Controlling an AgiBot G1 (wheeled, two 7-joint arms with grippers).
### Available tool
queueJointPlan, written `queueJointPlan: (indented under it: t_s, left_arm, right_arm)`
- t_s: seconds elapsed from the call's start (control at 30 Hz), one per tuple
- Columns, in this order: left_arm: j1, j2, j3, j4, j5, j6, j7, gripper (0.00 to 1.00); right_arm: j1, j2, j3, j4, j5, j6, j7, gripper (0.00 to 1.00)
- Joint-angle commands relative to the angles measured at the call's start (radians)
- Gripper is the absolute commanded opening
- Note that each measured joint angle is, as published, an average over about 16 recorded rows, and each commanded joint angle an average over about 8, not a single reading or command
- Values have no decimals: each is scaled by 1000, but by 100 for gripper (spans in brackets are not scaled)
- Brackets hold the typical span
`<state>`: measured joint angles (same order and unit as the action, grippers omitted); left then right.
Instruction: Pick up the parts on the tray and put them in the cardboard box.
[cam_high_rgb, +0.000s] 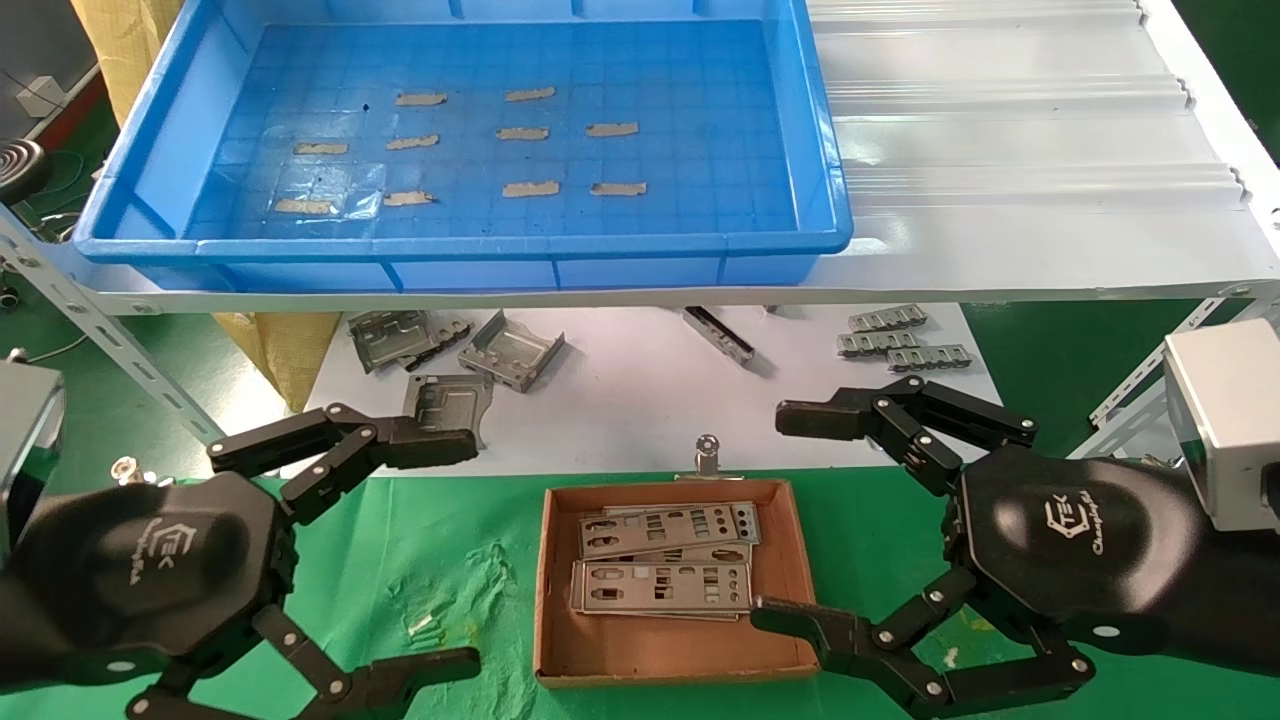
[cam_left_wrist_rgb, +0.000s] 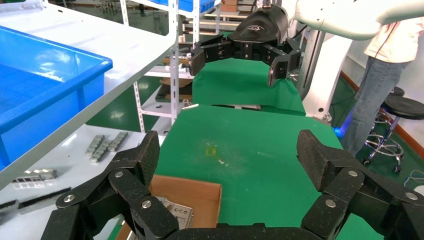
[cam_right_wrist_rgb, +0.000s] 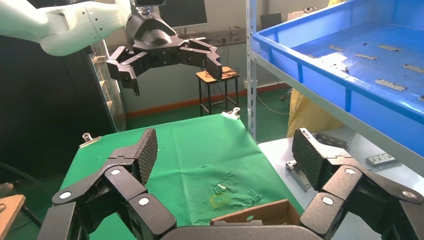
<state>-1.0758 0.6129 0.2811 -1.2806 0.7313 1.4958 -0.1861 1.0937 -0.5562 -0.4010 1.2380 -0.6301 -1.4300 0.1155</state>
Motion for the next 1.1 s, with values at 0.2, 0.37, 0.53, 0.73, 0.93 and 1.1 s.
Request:
queueJointPlan:
  t_s: [0.2, 0.37, 0.53, 0.73, 0.93, 1.1]
  left_arm:
    - [0, 0, 0, 0, 0, 0, 0, 100]
    - [0, 0, 0, 0, 0, 0, 0, 100]
    - [0, 0, 0, 0, 0, 0, 0, 100]
    - [0, 0, 0, 0, 0, 0, 0, 100]
    - [0, 0, 0, 0, 0, 0, 0, 100]
    - [0, 0, 0, 0, 0, 0, 0, 100]
  right_arm:
    - [0, 0, 0, 0, 0, 0, 0, 100]
    - [0, 0, 0, 0, 0, 0, 0, 100]
    - [0, 0, 0, 0, 0, 0, 0, 100]
    - [0, 0, 0, 0, 0, 0, 0, 100]
    - [0, 0, 0, 0, 0, 0, 0, 100]
    - [0, 0, 0, 0, 0, 0, 0, 100]
